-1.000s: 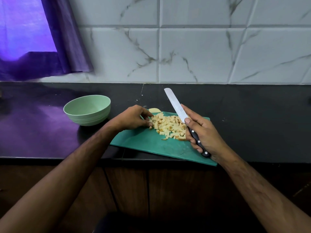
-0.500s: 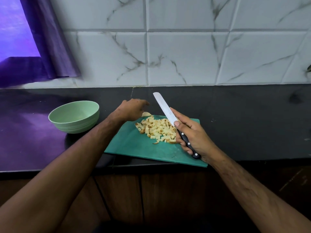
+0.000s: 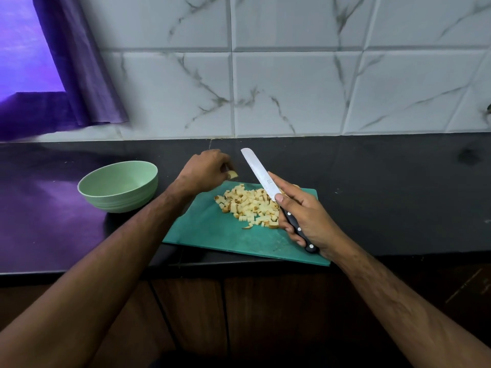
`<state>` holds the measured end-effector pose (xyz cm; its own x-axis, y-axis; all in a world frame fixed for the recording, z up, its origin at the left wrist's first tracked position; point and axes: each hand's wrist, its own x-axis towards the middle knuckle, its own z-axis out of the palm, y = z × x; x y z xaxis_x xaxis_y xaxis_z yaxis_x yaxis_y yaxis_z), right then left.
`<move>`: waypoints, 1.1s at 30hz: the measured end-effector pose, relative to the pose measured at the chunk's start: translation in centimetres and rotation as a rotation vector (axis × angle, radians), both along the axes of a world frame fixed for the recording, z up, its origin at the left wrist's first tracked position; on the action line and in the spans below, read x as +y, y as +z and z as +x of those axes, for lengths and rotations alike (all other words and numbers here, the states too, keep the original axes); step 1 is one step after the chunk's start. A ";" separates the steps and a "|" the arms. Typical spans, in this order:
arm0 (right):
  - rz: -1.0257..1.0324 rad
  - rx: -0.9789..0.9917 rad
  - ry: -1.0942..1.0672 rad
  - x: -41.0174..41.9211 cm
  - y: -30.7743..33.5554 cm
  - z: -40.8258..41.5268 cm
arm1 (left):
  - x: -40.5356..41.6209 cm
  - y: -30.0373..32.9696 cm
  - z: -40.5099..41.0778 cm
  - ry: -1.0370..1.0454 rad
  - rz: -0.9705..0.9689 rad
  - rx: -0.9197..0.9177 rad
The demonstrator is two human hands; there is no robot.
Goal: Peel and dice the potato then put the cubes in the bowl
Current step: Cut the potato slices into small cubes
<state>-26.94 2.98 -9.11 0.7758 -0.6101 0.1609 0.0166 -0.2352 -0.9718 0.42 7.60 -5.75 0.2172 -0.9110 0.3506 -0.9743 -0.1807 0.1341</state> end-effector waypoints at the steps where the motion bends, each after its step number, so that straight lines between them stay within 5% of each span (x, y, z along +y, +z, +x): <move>1: -0.001 0.001 -0.001 0.0 0.0 0.0 | 0.5 0.4 -0.1 -0.005 -0.041 0.019; 9: -0.029 0.007 0.004 0.2 0.1 0.0 | 7.0 2.1 -1.2 -0.013 -0.060 0.477; 23: -0.204 0.179 0.023 1.6 0.9 0.3 | 11.9 -3.4 -0.7 0.068 0.079 0.185; 33: -0.680 0.666 0.130 5.4 2.9 0.8 | 13.4 -5.2 -0.5 -0.099 -0.084 0.172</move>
